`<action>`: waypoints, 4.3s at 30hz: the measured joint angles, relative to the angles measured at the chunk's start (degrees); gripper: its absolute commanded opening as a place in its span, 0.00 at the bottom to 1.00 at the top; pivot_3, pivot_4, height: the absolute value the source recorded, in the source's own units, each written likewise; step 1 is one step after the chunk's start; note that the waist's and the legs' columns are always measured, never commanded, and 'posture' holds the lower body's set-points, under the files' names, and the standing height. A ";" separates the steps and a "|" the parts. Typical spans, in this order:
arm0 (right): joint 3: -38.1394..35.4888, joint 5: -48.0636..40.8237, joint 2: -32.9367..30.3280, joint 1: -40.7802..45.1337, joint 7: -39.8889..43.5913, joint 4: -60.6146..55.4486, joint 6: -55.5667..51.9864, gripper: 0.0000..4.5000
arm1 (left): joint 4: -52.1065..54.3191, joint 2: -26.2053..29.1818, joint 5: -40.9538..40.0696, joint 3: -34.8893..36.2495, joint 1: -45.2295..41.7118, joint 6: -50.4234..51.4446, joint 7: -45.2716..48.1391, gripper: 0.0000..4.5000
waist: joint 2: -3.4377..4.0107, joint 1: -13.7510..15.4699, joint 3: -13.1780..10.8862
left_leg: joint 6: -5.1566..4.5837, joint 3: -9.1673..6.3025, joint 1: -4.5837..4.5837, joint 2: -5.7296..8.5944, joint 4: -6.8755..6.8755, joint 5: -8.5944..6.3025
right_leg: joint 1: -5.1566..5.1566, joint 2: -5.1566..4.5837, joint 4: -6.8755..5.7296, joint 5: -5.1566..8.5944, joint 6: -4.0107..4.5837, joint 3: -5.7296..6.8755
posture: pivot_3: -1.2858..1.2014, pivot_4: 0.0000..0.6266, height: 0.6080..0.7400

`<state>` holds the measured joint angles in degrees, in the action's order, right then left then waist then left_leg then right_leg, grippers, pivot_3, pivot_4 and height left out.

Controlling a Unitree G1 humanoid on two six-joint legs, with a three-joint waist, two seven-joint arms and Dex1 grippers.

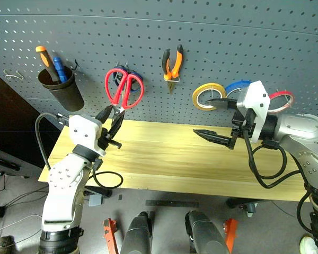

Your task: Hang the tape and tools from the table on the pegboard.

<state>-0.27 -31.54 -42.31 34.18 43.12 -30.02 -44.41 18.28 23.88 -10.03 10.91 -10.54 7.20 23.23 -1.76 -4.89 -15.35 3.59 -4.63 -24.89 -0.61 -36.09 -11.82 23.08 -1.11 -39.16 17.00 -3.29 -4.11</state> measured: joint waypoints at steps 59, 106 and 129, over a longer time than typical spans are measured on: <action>16.06 9.77 32.21 5.95 -29.97 8.53 -22.41 1.00 | -62.67 6.92 2.24 2.96 -23.53 18.65 -3.82 0.98 | -0.22 -1.57 -2.82 | -0.02 -0.04 -0.01 -0.10 -0.09 0.01 | 0.21 -0.06 -0.44 0.00 0.00 0.05 | 0.44 0.59 1.00; 10.67 5.54 19.72 9.84 -1.37 5.38 5.32 1.00 | -8.94 3.61 -4.36 11.99 -5.56 1.31 -12.56 0.19 | -0.88 -1.00 -1.74 | 0.16 -0.09 -0.14 -0.08 -0.03 0.11 | 0.30 -0.22 -0.39 -0.01 0.00 0.22 | 0.50 0.28 1.00; 12.83 12.25 25.95 16.39 -1.46 16.98 15.06 1.00 | -45.35 13.06 -5.35 11.94 -42.45 -16.31 -4.31 0.19 | -1.17 0.05 -0.04 | 0.72 -0.14 -0.08 0.02 -0.02 0.44 | 0.34 -0.13 -0.60 -0.04 0.05 0.41 | 0.48 0.24 1.00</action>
<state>12.56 -19.29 -16.36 50.57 41.66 -13.03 -29.35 -27.08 36.95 -15.38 22.85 -53.00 -9.11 18.93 -2.93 -4.84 -15.40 4.31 -4.77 -24.97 -0.59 -36.11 -11.38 23.42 -1.24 -39.76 16.95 -3.24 -3.70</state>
